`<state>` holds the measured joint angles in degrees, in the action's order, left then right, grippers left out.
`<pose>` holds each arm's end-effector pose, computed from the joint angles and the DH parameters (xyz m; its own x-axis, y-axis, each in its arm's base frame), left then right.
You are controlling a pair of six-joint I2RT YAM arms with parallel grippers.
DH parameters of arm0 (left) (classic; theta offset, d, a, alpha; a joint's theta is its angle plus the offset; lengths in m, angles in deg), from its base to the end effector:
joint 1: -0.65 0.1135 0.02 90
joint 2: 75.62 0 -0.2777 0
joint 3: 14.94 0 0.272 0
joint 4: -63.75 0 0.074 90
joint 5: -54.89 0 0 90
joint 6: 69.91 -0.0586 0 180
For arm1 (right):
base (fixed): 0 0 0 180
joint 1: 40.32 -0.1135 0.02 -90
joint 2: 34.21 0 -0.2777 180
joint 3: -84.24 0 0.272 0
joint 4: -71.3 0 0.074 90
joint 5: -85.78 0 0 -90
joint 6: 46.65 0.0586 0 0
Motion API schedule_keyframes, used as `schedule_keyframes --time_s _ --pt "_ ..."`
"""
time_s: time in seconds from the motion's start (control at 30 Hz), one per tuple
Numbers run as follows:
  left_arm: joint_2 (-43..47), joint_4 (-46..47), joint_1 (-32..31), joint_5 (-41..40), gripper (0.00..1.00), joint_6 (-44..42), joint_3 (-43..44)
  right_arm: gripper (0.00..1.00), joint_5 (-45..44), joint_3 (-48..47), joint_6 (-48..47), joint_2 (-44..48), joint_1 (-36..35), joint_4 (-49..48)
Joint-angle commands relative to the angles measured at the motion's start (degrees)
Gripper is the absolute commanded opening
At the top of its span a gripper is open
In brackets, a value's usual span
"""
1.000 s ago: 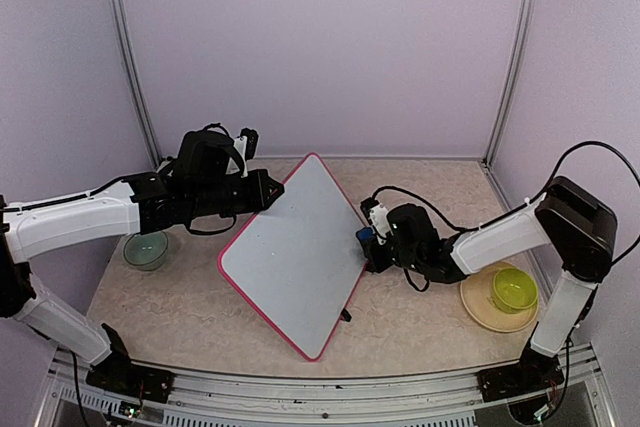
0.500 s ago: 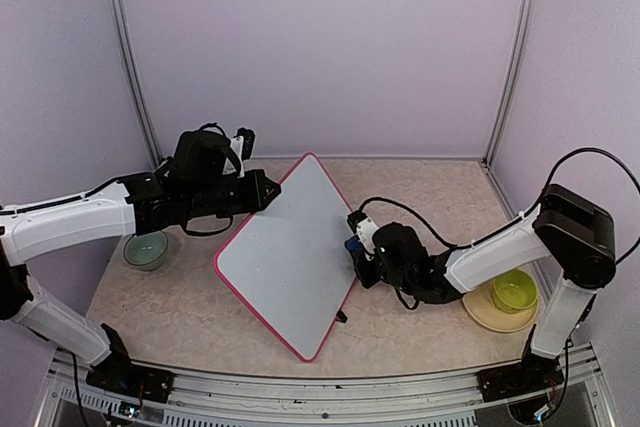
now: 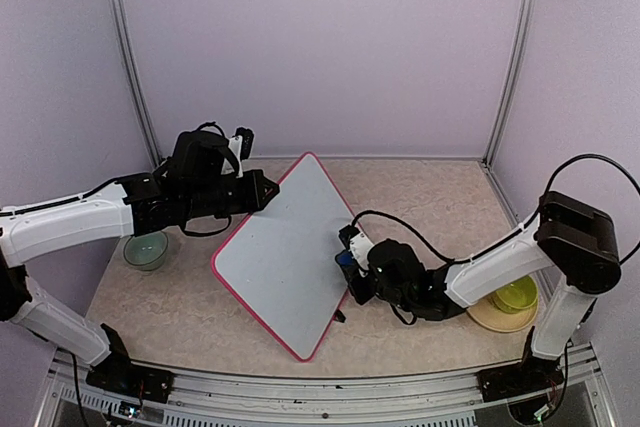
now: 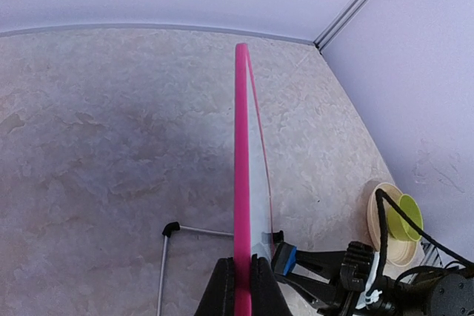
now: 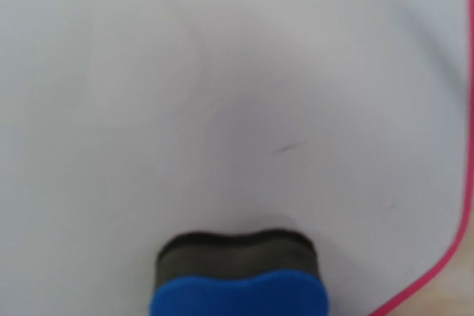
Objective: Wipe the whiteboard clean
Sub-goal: Erase the whiteboard at the center of the board.
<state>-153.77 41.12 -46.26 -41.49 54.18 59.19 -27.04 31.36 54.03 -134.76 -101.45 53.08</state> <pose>0.2456 -0.2530 0.3069 -0.6225 -0.1499 -0.7681 0.3731 0.8059 -0.4597 0.1964 0.3091 0.1225 -0.3526 -0.2858 -0.8910 -0.5890 0.8077 -0.0260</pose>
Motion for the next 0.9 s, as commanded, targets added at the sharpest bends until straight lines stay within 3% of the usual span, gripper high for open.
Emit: schedule_keyframes --time_s 0.0,0.5,0.7,0.87 --pt "-0.5 -1.4 -1.2 1.3 0.00 0.4 -1.1 0.00 10.9 0.7 0.4 -1.2 -5.4 0.0" --pt "0.8 -1.4 -1.1 1.1 0.00 0.4 -1.9 0.00 8.4 -1.2 -1.6 0.4 -15.0 -1.8" --pt "2.1 -2.2 -0.9 1.3 0.00 -0.3 -1.5 0.00 4.8 -0.6 -1.5 5.9 -13.4 1.5" --pt "2.6 -2.2 -0.8 2.6 0.00 -1.1 -0.2 0.00 4.4 -1.5 -1.0 11.6 -6.3 8.0"
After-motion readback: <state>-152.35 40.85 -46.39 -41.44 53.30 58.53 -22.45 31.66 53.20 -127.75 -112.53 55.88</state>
